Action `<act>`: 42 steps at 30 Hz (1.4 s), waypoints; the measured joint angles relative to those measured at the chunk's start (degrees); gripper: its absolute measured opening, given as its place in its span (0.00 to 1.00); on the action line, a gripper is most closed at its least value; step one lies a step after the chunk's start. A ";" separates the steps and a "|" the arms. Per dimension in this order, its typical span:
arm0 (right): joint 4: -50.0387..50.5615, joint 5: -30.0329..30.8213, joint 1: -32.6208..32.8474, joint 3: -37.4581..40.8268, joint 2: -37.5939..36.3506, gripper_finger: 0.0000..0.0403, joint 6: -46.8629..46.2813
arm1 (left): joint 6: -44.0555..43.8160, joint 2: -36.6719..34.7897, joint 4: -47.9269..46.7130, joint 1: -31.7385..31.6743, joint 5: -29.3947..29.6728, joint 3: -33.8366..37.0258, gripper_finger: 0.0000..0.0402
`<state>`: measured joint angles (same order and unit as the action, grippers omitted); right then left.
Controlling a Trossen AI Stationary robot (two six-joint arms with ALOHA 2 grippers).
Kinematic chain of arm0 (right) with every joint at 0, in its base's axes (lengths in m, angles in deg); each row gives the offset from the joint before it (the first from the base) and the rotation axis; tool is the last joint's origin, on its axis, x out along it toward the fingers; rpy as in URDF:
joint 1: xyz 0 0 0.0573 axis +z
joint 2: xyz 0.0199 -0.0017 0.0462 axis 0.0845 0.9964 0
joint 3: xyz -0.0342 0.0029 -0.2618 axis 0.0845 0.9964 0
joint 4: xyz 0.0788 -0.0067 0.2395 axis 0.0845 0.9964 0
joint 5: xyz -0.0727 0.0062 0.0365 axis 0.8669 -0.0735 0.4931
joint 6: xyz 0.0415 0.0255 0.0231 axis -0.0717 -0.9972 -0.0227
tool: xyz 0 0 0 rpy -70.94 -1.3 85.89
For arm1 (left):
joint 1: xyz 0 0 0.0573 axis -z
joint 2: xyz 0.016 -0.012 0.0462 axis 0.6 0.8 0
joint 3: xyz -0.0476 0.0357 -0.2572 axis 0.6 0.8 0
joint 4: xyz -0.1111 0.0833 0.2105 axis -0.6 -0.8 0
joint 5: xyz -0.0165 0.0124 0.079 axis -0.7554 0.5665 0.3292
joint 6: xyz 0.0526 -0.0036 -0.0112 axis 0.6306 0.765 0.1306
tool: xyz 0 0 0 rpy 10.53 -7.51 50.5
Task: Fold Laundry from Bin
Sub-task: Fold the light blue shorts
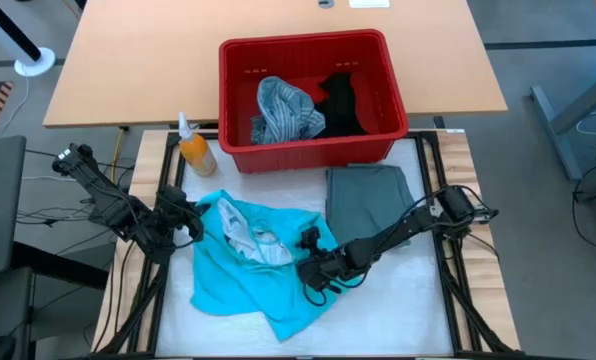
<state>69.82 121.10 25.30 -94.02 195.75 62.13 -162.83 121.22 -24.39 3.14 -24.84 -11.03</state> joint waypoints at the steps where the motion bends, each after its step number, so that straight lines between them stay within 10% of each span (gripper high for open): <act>1: -0.94 0.23 -0.45 0.01 0.69 0.78 0.01 | 0.01 0.00 0.04 0.00 -0.02 0.00 0.00; 7: -1.87 0.34 -2.66 -0.01 1.49 0.61 -1.84 | -0.03 0.02 0.14 0.00 -1.39 0.00 0.00; 14: 0.06 -7.47 -5.02 -0.01 -0.99 0.06 -1.02 | -0.03 0.00 -0.02 0.00 -2.56 0.00 0.00; 27: 11.86 -24.75 -10.62 -0.05 -30.07 0.05 -13.45 | 13.79 0.00 10.66 1.53 -3.24 0.00 0.00; 35: 9.80 -41.06 -10.70 -0.03 -48.47 0.05 -28.54 | 53.95 -0.10 52.26 8.52 -8.40 0.00 0.00; 42: -4.38 -32.01 -6.89 -0.38 -54.70 0.05 -18.74 | 84.74 -0.22 81.44 11.70 -9.75 -0.09 0.00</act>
<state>65.44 89.09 18.41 -94.40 141.05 43.39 -78.09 121.00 57.05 14.84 -34.59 -11.12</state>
